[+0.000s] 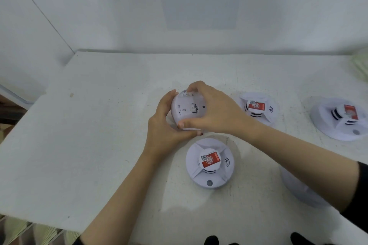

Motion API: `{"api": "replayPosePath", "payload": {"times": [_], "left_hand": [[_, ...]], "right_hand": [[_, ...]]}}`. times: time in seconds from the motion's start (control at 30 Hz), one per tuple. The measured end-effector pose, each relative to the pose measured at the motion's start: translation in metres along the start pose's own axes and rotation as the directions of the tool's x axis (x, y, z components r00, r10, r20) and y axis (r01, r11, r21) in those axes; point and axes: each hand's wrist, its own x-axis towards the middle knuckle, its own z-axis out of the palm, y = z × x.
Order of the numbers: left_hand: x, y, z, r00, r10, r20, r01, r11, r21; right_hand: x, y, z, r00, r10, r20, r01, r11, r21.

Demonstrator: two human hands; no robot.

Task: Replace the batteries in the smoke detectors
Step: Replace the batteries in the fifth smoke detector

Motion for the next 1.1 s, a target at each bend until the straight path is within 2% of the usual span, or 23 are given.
{"api": "replayPosePath", "payload": {"times": [0.1, 0.17, 0.2, 0.27, 0.33, 0.4, 0.6, 0.73, 0.83, 0.93, 1.1], "left_hand": [[0.000, 0.001, -0.002, 0.998, 0.057, 0.006, -0.057, 0.998, 0.025], [0.002, 0.000, -0.004, 0.995, 0.087, 0.039, -0.089, 0.995, 0.052], [0.002, -0.001, -0.004, 0.994, 0.090, 0.059, -0.094, 0.994, 0.062], [0.004, -0.003, -0.004, 0.994, 0.057, 0.098, -0.062, 0.997, 0.053], [0.006, -0.004, -0.004, 0.991, 0.011, 0.134, -0.012, 1.000, 0.002], [0.008, -0.006, -0.005, 0.990, 0.009, 0.139, -0.004, 0.999, -0.040], [0.010, -0.003, -0.005, 0.999, -0.010, 0.032, 0.012, 0.998, -0.054], [0.009, 0.003, -0.005, 1.000, -0.020, 0.012, 0.021, 0.995, -0.095], [0.010, 0.004, -0.005, 0.998, -0.043, 0.036, 0.047, 0.993, -0.111], [0.008, 0.003, -0.004, 0.996, -0.072, 0.056, 0.079, 0.989, -0.124], [0.006, 0.008, -0.004, 0.996, -0.053, 0.078, 0.062, 0.991, -0.122]], "right_hand": [[0.000, -0.008, 0.003, 0.999, 0.010, -0.035, -0.005, 0.990, 0.138], [-0.001, -0.008, 0.002, 0.998, 0.053, -0.034, -0.038, 0.938, 0.344], [-0.002, -0.007, 0.001, 0.996, 0.086, 0.007, -0.079, 0.867, 0.493], [-0.003, -0.004, 0.000, 0.983, 0.122, 0.135, -0.181, 0.615, 0.767], [-0.002, 0.001, -0.003, 0.966, 0.118, 0.232, -0.260, 0.384, 0.886], [-0.001, 0.006, -0.006, 0.953, 0.103, 0.284, -0.302, 0.306, 0.903], [0.001, 0.020, -0.009, 0.929, 0.123, 0.350, -0.370, 0.390, 0.843], [-0.002, 0.025, 0.001, 0.956, 0.080, 0.283, -0.270, 0.616, 0.740], [-0.003, 0.028, 0.006, 0.972, 0.057, 0.227, -0.198, 0.717, 0.669], [-0.003, 0.031, 0.009, 0.976, 0.048, 0.214, -0.180, 0.737, 0.652], [-0.004, 0.035, 0.013, 0.977, 0.038, 0.209, -0.176, 0.696, 0.696]]}}
